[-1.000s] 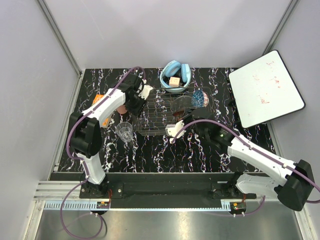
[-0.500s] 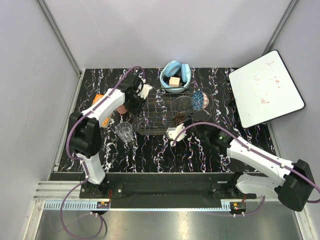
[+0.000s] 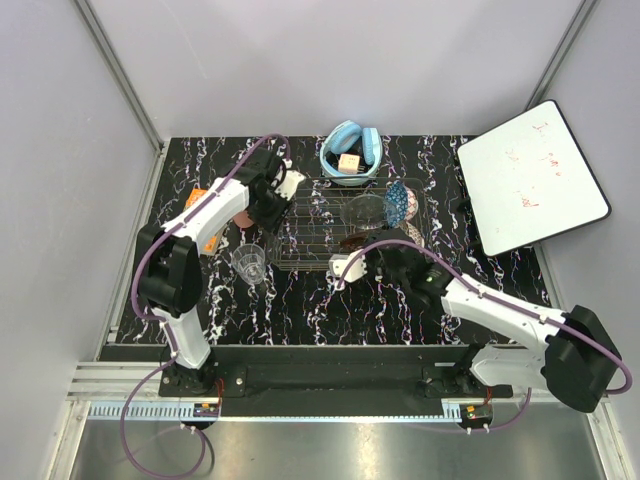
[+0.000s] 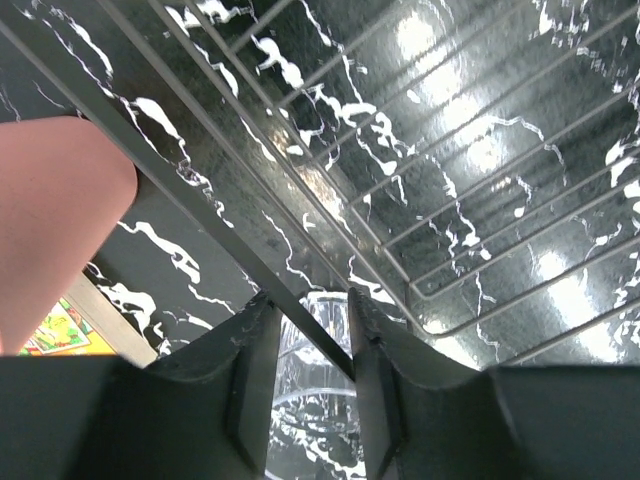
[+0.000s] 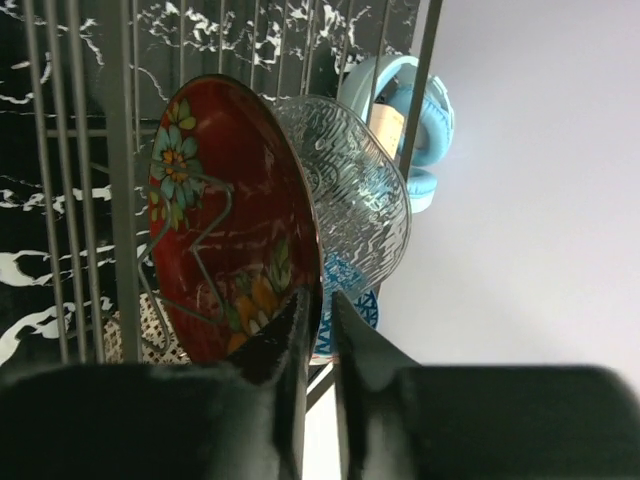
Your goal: Load the mixed dishes into the dish rack
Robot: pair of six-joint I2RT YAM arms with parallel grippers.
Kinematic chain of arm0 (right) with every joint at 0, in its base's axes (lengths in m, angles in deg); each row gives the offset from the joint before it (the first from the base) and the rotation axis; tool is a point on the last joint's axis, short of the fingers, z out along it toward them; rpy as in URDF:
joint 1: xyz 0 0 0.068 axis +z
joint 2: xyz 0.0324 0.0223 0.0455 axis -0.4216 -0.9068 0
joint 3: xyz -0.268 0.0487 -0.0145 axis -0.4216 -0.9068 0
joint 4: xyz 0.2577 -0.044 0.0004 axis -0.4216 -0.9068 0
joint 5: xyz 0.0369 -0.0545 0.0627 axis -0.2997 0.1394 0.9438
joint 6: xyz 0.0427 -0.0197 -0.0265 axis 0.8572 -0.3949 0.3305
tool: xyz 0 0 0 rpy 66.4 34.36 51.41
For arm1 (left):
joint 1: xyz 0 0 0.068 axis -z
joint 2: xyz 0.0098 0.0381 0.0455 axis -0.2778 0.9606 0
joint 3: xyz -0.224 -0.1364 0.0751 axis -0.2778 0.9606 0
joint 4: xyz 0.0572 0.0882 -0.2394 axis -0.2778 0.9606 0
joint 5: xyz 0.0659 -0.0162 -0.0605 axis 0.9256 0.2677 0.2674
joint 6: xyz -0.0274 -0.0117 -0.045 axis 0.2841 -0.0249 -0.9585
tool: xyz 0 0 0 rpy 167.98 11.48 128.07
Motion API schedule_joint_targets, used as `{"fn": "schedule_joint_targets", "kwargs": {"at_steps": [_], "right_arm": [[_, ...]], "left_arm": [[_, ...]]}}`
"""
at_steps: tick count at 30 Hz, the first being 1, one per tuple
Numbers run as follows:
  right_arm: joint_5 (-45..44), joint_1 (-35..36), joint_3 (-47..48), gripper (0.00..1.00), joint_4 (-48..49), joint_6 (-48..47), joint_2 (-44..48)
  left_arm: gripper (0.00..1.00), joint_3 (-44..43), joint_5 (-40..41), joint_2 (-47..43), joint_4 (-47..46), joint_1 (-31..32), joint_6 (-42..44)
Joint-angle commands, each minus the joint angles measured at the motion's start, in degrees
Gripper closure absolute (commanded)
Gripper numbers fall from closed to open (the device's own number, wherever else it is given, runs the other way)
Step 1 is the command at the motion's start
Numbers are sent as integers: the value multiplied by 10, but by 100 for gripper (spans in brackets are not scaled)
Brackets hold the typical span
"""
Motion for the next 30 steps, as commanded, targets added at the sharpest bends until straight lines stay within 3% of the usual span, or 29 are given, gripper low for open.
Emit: {"fn": "schedule_joint_targets", "kwargs": {"at_steps": [1,8,9,13,16,19,20,24,25,27,30], "right_arm": [[-37,-2,-17,75,88,34,12],[-79,11,-15,41,96,49,46],[-84,13,-14,27,94,50,49],[-108,16,-1,0,81,57,71],[-156,41,16,0,121,91,86],[-215,75,93,0,76,183,74],[-233,87,121,0,54,210,65],[-318,96,296,0,-77,403,12],[-298,95,334,0,-121,521,-14],[-174,90,415,0,-195,621,-38],[-108,72,512,0,-220,694,-125]], "left_arm": [[59,-11,5,-35,21,-4,21],[39,-54,5,-59,43,-4,9],[38,-68,1,-66,52,-4,8],[35,-91,-3,-90,69,-4,2],[30,-108,4,-112,80,-4,-5],[4,-125,38,-139,79,-4,-13],[1,-133,46,-152,79,-4,-18],[1,-137,63,-184,74,-28,-40],[1,-134,60,-191,72,-36,-46],[1,-115,34,-204,73,-72,-58],[1,-86,-20,-217,79,-128,-60]]}}
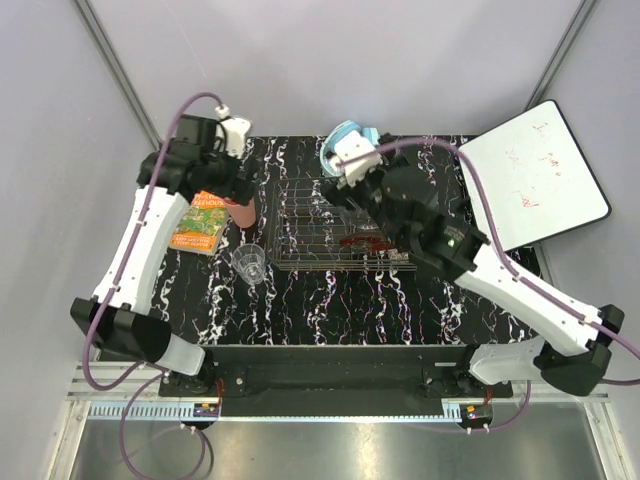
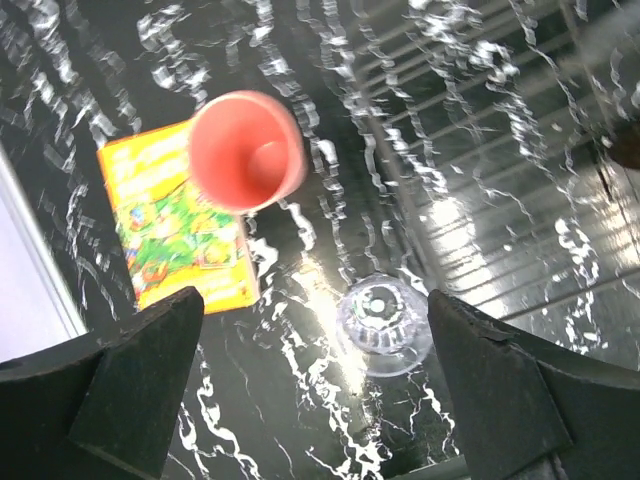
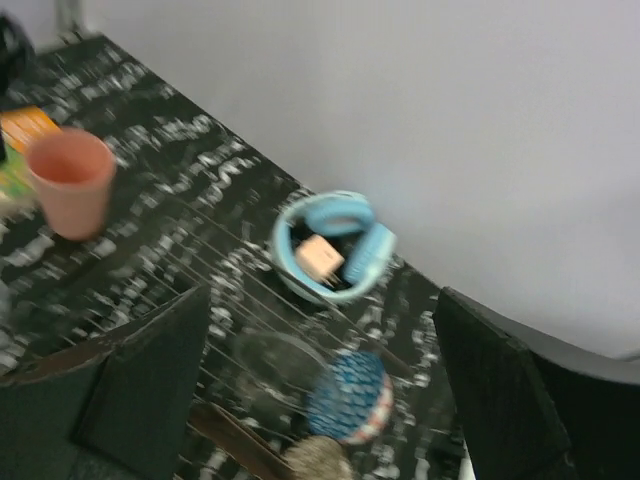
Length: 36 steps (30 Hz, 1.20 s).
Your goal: Load the mixed dishes into the dish rack
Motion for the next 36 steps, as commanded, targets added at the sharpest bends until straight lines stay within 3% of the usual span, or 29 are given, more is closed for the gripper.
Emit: {"fn": "schedule_joint_targets", "kwargs": {"at_steps": [1,2,4,5,6,8,11,14,17,20,24,28,36], "right_arm": [[99,-31,162,4,-139,233,-167],[106,-38,267,10,-171,244,-211],[140,-57,333,15,-197,290,-305],[152,-64,418,17,-212,301,-339],[154,-70,473,24,-259,343,-422],[167,-83,589,28,-297,371,-488],[190,-83,706,30,-317,411,-591],[230,-82,760,30,-313,437,-660],[265,-81,756,31,-307,457,-685],[248,-76,704,29,-298,440,-658],[214,-73,572,24,-244,407,-540],[204,-73,418,24,-177,403,-437],[211,-74,267,24,-95,424,-294]], "left_arm": [[1,33,-66,-30,4,-80,-20],[1,44,-103,-42,4,-119,-19],[1,53,-143,-55,1,-160,-18],[4,65,-170,-66,-5,-201,-18],[6,73,-179,-72,-9,-216,-18],[6,97,-189,-84,-15,-244,-15],[5,141,-199,-97,-35,-261,-12],[5,174,-221,-102,-63,-281,-17],[5,192,-233,-83,-120,-285,-37],[8,148,-249,-13,-142,-283,-61],[17,66,-240,93,-144,-265,-80],[21,16,-168,170,-150,-210,-79],[29,1,-101,232,-168,-176,-79]]}}
